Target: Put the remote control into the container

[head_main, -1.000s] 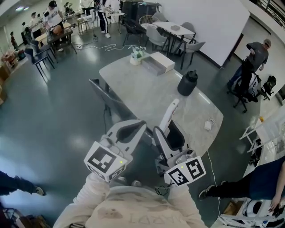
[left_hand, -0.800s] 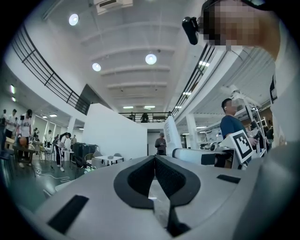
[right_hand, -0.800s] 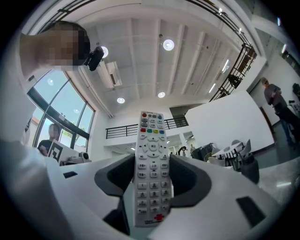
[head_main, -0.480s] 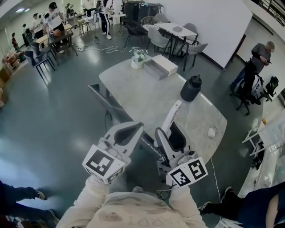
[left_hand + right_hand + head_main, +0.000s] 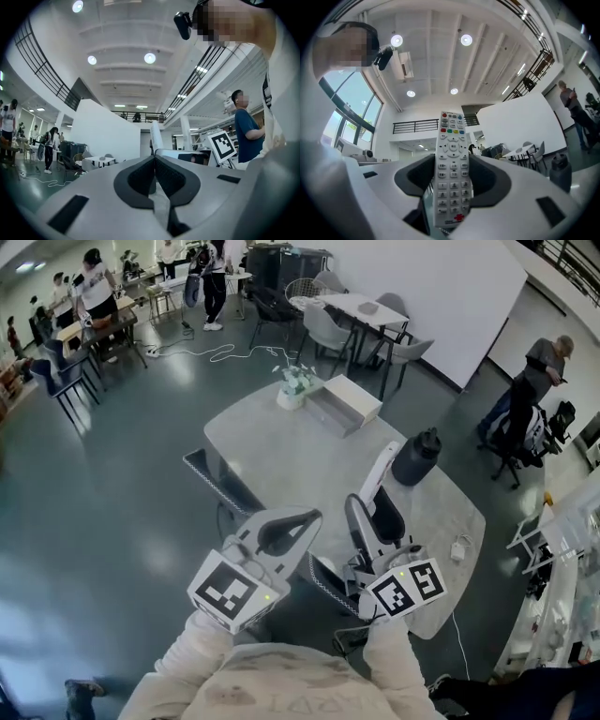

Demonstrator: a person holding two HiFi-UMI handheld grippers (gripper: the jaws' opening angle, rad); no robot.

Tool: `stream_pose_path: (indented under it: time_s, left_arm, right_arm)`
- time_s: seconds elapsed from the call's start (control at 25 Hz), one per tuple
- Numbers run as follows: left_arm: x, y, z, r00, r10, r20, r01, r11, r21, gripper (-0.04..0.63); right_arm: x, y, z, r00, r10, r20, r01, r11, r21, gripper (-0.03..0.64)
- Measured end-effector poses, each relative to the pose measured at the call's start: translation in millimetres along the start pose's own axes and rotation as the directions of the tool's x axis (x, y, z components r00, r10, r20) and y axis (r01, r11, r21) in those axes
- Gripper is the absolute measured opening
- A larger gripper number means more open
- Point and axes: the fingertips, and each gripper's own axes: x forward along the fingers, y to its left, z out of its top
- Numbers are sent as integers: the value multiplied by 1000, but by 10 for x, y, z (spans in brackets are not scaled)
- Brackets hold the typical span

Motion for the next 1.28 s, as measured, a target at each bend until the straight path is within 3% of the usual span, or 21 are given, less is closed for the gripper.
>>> stream_pose_path:
  time_s: [0.24,0.64,1.12,1.28]
  left_arm:
    - [-39,658,27,999,-43,21,44,999,-16,14]
    - [109,1538,-170,1000,-20,22,21,998,-59,14]
    - [1020,2233,-171,1000,-27,9,27,999,-45,14]
    - [1330,2375,-258,999,-35,-30,34,998,-48,14]
  right_arm:
    - [773,-274,-82,997,-72,-8,72,997,-24,227]
    - [1735,-926,-416,986,-149,-79,146,988,-45,225]
    - [2726,-2014,-944,971,-165,-174,155,985,-71,225]
    - [2815,-2290,-1214,966,-171,-194,163,985,-56,225]
